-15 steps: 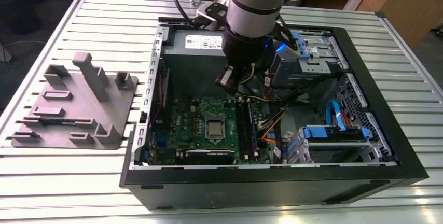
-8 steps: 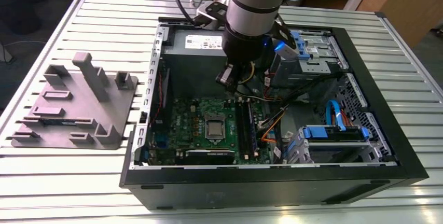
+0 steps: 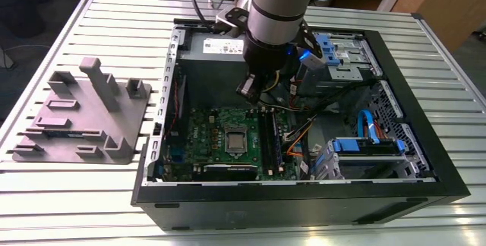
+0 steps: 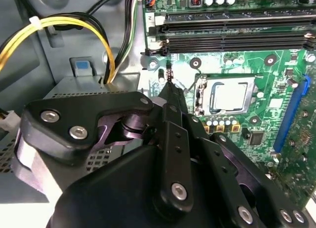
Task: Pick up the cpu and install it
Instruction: 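Install the first cpu locking lever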
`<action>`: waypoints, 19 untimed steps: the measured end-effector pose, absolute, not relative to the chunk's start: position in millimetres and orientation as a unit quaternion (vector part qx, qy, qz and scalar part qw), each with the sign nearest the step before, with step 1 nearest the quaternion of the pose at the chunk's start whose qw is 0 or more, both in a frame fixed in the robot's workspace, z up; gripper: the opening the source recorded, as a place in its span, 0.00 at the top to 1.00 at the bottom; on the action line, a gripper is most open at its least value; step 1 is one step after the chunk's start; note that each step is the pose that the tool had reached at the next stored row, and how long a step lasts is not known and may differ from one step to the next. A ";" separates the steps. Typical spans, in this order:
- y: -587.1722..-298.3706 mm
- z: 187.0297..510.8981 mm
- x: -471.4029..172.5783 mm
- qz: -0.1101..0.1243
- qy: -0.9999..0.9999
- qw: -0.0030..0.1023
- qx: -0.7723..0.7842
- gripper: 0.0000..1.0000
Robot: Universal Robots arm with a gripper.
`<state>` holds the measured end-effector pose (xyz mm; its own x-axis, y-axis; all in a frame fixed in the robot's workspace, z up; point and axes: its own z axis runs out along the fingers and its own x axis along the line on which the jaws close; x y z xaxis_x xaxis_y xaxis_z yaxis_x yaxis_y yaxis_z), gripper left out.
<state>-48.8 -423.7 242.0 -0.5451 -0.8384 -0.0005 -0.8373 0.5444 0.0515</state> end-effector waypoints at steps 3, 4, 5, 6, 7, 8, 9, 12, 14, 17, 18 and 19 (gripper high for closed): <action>-424.7 241.3 -49.0 -0.023 -0.879 0.012 0.477 0.90; -425.7 241.2 -49.1 -0.023 -0.879 0.012 0.477 0.90; -427.3 241.0 -49.2 -0.023 -0.879 0.012 0.477 0.90; -428.8 240.8 -49.3 -0.023 -0.879 0.012 0.477 0.90; -430.8 240.7 -49.5 -0.023 -0.879 0.012 0.477 0.90; -432.9 240.6 -49.6 -0.023 -0.879 0.012 0.477 0.90; -435.4 240.4 -49.8 -0.023 -0.879 0.012 0.477 0.90; -444.2 240.0 -50.2 -0.022 -0.879 0.012 0.477 0.90; -449.1 239.4 -50.4 -0.023 -0.879 0.012 0.477 0.90; -452.4 238.6 -50.4 -0.022 -0.879 0.013 0.477 0.90; -453.0 238.4 -50.4 -0.022 -0.879 0.013 0.477 0.90; -453.2 238.3 -50.4 -0.023 -0.879 0.013 0.477 0.90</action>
<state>-50.4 -453.2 238.3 -0.5452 -0.8383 0.0006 -0.8372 0.5445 0.0516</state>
